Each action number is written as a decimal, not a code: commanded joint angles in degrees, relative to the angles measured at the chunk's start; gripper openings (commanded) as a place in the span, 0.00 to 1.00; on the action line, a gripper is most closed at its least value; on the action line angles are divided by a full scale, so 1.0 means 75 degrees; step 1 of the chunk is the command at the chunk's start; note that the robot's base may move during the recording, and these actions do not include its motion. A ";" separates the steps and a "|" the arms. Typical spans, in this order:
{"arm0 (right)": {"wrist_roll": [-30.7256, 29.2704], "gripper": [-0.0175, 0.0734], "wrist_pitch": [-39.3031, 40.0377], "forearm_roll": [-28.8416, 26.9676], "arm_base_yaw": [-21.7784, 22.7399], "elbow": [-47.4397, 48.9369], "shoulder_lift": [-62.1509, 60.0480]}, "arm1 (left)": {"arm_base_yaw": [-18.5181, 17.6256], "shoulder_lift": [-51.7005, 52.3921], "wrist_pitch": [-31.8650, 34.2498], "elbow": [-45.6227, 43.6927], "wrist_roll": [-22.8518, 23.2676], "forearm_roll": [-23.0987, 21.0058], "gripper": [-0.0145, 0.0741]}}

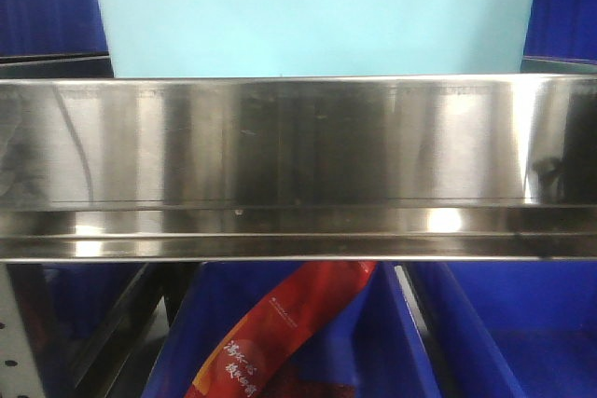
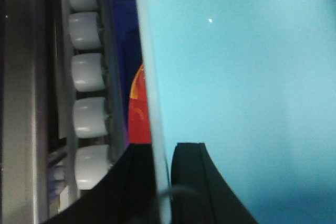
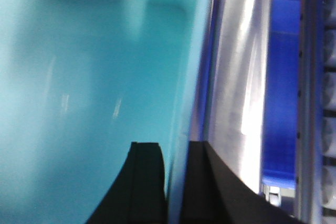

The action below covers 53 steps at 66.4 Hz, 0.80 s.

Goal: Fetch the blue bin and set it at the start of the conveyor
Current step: 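Lift the teal bin with both grippers and pull it off the shelf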

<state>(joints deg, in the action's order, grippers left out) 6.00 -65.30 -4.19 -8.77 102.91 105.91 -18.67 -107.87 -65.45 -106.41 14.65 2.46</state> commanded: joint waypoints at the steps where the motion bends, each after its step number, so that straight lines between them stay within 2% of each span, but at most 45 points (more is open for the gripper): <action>1: -0.0118 0.03 0.0081 0.0055 -0.0008 0.0073 -0.0040 | 0.0011 -0.0002 -0.0024 -0.0075 -0.0064 -0.0105 0.04; 15: -0.0118 0.02 -0.0018 0.0055 -0.0008 0.0073 -0.0142 | 0.0011 0.0035 -0.0170 -0.0075 -0.0064 -0.0105 0.04; 28: -0.0118 0.02 0.0040 0.0055 -0.0008 0.0073 -0.0871 | -0.0057 0.0721 -0.0136 -0.0075 -0.0064 -0.0105 0.04; 53: -0.0118 0.02 0.1220 0.0055 -0.0008 0.0073 -0.3039 | -0.0524 0.2890 0.1337 -0.0102 -0.0064 0.0066 0.04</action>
<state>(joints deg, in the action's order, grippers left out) 6.00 -60.34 -3.97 -8.77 102.91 85.98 -21.77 -89.90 -60.29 -106.54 14.88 3.57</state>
